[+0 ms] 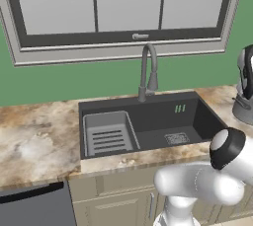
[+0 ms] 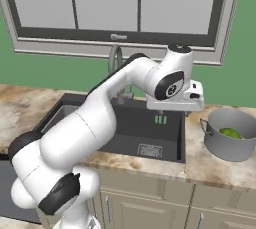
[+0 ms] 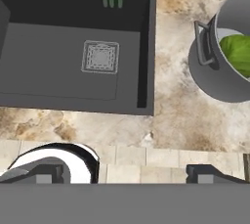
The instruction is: Dump the lettuce from the pot into the sink. Then turn on the water and wash the lettuce. Then turn off the water and put the lettuce back in the pot.
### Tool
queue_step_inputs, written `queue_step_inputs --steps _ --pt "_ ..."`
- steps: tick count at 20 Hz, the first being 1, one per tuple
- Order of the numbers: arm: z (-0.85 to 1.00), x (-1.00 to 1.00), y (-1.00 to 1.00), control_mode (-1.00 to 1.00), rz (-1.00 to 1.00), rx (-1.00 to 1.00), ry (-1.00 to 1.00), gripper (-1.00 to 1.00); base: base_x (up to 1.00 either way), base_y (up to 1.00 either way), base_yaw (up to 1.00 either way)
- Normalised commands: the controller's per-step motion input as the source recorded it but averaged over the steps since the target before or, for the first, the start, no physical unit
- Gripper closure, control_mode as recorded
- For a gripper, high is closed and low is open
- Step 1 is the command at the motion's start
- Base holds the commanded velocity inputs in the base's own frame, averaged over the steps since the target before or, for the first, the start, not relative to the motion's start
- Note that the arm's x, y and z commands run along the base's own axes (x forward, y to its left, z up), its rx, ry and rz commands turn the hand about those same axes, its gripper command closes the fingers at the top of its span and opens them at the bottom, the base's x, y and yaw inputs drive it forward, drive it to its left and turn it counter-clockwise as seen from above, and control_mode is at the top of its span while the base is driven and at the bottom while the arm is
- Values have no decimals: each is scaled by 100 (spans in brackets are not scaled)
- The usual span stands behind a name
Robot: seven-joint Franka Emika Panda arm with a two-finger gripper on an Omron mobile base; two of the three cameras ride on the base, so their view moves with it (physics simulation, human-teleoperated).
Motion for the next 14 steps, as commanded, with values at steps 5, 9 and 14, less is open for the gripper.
queue_step_inputs --steps 5,9,14 --pt "-16 18 -21 -100 0 -3 13 -100 0 0 0" --pt "-14 21 -13 -100 0 -3 10 -100 0 0 0" --pt "-8 10 -16 -100 1 -3 0 -100 0 0 0"
